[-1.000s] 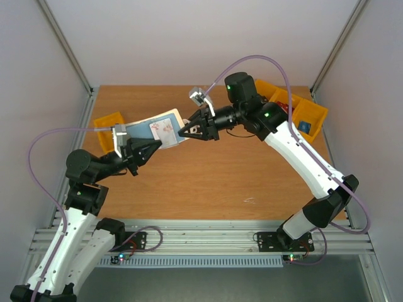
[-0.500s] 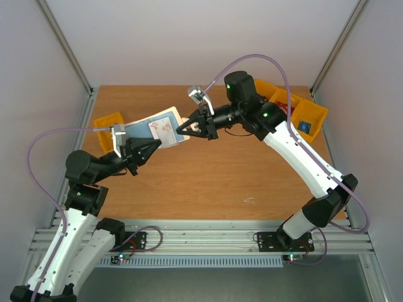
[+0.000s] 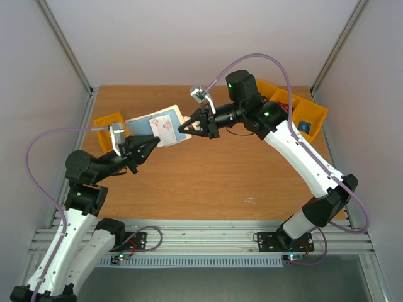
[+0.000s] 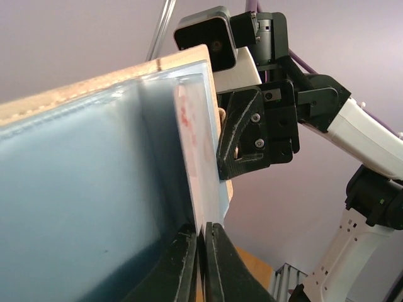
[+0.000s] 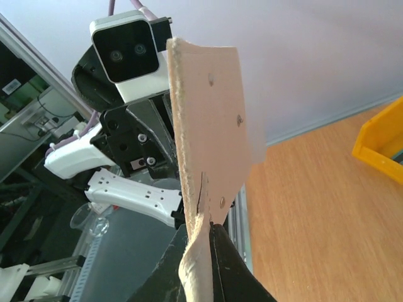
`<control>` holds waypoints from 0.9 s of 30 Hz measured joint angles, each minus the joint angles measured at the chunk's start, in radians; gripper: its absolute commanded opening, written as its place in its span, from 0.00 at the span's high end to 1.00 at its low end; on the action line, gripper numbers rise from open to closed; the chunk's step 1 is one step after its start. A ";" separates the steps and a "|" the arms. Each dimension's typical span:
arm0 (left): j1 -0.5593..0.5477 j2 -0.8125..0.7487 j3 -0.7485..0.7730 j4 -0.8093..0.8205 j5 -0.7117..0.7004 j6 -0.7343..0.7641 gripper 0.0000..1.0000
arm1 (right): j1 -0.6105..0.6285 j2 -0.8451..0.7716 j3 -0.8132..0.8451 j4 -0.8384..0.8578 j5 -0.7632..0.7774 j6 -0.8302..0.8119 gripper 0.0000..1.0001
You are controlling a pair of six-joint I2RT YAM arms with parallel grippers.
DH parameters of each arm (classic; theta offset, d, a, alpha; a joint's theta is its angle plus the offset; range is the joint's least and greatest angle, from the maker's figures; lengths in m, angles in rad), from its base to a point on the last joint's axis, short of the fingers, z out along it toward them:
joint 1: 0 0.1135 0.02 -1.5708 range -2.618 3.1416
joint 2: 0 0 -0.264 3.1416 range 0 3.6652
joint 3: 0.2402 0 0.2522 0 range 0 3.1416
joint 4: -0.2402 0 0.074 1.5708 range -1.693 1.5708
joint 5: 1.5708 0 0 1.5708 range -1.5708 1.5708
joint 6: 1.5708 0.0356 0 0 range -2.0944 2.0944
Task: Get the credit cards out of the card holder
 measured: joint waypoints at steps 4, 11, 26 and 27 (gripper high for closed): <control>0.000 -0.001 -0.001 0.000 -0.002 -0.002 1.00 | -0.010 0.000 0.000 -0.007 0.001 -0.001 0.99; 0.000 -0.011 -0.008 -0.004 -0.051 -0.011 1.00 | -0.049 -0.002 -0.007 -0.001 0.000 0.011 0.99; 0.023 -0.055 -0.035 -0.258 -0.484 0.057 1.00 | -0.273 0.011 -0.272 0.085 0.261 0.325 0.99; 0.023 -0.055 -0.041 -0.260 -0.490 0.058 1.00 | -0.267 0.026 -0.292 0.095 0.268 0.355 0.99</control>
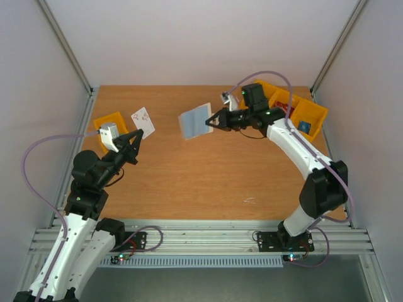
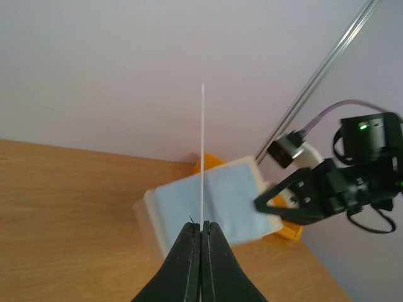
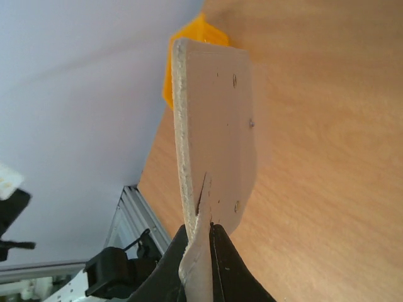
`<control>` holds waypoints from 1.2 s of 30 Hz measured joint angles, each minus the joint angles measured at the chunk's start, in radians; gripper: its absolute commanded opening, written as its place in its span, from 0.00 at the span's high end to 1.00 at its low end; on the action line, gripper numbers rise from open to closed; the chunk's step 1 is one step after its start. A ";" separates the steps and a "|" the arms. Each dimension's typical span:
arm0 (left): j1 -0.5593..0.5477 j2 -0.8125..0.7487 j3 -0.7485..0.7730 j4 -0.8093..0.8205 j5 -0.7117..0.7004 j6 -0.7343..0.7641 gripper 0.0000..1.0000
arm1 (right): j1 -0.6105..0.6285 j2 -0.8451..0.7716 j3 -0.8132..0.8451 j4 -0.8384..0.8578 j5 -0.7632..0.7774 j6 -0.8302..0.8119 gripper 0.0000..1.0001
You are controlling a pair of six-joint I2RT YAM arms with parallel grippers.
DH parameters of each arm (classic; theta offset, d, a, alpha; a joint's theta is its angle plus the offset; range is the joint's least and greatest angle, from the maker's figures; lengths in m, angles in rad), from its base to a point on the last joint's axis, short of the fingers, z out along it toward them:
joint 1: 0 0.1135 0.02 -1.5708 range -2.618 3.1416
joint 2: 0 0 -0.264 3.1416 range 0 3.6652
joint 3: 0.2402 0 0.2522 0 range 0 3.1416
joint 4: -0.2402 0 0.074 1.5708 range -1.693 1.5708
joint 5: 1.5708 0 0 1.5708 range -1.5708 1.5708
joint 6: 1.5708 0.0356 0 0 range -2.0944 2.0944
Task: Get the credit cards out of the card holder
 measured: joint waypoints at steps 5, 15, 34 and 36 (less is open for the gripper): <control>0.001 0.000 -0.013 -0.013 -0.007 -0.001 1.00 | 0.068 0.144 -0.067 0.068 0.008 0.137 0.99; 0.001 0.000 -0.013 -0.012 -0.002 -0.002 1.00 | 0.119 0.348 -0.154 0.240 -0.065 0.346 0.95; 0.002 0.001 -0.030 0.014 0.091 -0.013 1.00 | -0.056 -0.037 -0.158 -0.092 0.305 0.117 0.33; 0.002 0.006 -0.037 0.043 0.127 -0.031 1.00 | -0.053 -0.086 -0.102 -0.085 0.266 0.040 0.34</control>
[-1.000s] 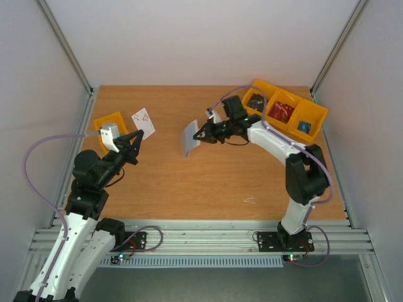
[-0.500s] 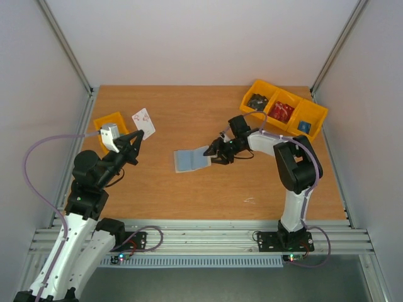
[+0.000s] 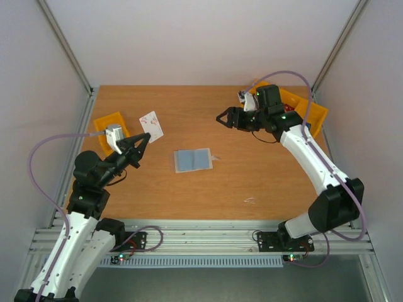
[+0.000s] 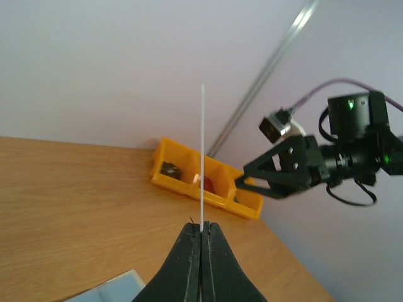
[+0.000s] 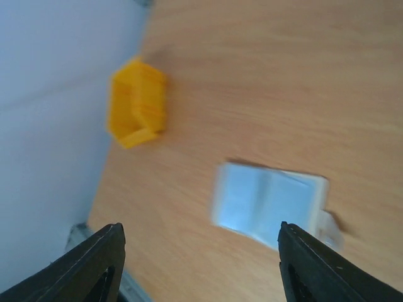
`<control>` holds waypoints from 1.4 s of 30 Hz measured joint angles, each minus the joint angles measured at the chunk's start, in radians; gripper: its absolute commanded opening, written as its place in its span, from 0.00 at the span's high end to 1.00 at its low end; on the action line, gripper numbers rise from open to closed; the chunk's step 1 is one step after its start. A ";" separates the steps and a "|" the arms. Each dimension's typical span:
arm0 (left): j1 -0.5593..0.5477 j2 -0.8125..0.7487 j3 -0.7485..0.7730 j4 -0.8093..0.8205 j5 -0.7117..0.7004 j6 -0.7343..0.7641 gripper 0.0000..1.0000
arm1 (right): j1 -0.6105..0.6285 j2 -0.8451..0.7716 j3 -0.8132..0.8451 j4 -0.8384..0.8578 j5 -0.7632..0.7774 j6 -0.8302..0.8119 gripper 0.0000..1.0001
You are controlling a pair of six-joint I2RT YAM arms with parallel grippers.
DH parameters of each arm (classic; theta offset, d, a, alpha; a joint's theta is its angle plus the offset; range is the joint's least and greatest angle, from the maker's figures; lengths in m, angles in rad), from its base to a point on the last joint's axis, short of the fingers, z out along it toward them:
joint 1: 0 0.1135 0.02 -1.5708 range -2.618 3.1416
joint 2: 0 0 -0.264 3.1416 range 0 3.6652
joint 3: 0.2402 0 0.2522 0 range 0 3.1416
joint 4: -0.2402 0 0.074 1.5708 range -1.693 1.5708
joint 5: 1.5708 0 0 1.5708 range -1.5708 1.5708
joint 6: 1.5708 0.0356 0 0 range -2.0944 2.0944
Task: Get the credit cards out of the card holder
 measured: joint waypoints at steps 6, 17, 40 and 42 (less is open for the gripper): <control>0.000 0.016 -0.006 0.106 0.158 -0.051 1.00 | 0.126 -0.041 0.108 0.060 -0.328 -0.167 0.31; 0.000 0.010 -0.007 0.221 0.359 -0.076 1.00 | 0.340 0.083 0.257 0.150 -0.561 -0.234 0.34; 0.003 0.003 -0.048 0.155 0.179 -0.056 0.01 | 0.259 0.173 0.291 0.265 -0.669 -0.093 0.99; 0.003 0.003 -0.061 0.117 0.123 -0.053 0.01 | 0.157 0.176 0.253 0.238 -0.623 -0.050 0.99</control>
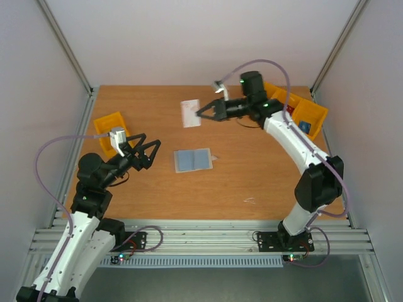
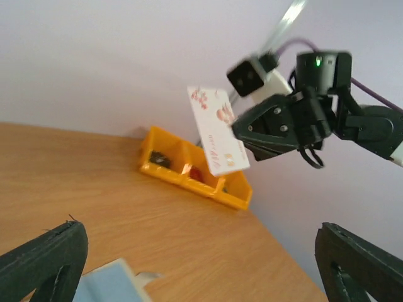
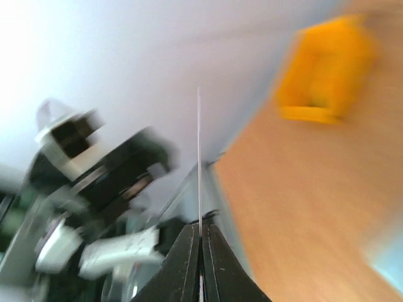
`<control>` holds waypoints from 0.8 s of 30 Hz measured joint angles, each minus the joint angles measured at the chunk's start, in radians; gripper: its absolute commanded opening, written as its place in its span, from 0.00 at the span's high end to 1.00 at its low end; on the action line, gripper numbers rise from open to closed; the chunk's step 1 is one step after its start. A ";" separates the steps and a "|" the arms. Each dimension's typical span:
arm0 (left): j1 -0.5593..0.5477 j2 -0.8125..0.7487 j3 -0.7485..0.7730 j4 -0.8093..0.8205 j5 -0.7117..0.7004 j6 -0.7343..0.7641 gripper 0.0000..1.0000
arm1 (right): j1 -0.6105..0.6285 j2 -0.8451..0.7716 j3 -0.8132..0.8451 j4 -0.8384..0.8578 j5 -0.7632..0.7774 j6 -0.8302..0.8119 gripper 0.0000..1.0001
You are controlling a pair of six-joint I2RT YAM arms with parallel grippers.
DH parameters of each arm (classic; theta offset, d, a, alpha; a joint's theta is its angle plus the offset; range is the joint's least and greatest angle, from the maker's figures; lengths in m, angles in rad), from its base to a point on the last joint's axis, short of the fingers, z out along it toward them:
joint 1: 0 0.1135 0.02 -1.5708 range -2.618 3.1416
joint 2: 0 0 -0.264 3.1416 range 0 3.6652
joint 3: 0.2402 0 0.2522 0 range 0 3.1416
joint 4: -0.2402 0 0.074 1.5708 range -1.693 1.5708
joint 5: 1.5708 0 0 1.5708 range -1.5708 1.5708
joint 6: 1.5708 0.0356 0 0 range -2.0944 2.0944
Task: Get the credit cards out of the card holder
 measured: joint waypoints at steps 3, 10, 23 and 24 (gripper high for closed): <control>0.000 -0.007 -0.029 -0.046 -0.081 0.000 0.01 | -0.207 0.049 -0.065 -0.116 0.110 0.056 0.99; 0.001 -0.019 -0.100 -0.090 -0.173 0.002 0.01 | -0.515 0.158 -0.371 -0.277 0.333 0.072 0.99; 0.001 -0.018 -0.142 -0.094 -0.211 0.017 0.01 | -0.637 0.236 -0.463 -0.326 0.472 0.001 0.99; 0.001 -0.014 -0.142 -0.094 -0.212 0.017 0.01 | -0.637 0.238 -0.460 -0.330 0.480 -0.004 0.95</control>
